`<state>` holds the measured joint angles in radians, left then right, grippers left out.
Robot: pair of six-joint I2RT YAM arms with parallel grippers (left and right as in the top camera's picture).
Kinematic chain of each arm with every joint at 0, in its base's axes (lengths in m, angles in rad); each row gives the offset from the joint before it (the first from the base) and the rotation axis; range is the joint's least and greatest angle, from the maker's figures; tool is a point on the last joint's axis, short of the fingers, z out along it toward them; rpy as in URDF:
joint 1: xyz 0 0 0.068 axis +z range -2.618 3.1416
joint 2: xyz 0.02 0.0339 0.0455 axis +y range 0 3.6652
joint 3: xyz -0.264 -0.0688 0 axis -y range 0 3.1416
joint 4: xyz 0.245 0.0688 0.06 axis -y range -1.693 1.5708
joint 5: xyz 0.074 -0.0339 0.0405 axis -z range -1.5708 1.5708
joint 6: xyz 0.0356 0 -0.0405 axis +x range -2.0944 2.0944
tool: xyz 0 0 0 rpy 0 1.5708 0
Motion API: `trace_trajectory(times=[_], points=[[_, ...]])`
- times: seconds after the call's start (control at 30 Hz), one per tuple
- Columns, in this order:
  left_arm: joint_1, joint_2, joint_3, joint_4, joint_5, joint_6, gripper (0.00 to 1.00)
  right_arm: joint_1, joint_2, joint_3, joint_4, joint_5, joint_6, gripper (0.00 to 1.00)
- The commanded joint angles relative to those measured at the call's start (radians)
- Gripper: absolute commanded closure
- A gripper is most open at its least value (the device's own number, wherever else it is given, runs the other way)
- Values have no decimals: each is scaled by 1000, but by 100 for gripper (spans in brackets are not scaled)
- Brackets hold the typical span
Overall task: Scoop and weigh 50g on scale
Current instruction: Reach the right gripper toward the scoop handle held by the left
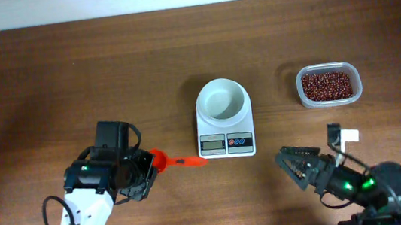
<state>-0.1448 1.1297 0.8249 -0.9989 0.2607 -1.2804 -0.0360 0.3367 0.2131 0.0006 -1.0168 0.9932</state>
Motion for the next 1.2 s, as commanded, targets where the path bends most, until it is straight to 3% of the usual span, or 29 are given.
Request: trace_trajectory(times=[0.0,0.33,0.47,0.53,0.83,1.0,1.17], points=[[-24,3,8,3,21,-19,100,84,104,21,66,-24,-20,1],[-90,3,8,3,39,-77,100,529,298,21,101,416,-99,1],[-143,3,8,3,39,-78,100,675,378,21,244,506,-95,1],[-172,3,8,3,39,-78,100,725,430,21,347,523,-92,8],[-246,3,8,4,39,-119,100,804,669,21,511,599,117,11],[-280,3,8,4,20,-118,100,850,774,21,723,577,142,27],[-305,3,8,20,21,-119,100,876,809,21,744,584,149,40]])
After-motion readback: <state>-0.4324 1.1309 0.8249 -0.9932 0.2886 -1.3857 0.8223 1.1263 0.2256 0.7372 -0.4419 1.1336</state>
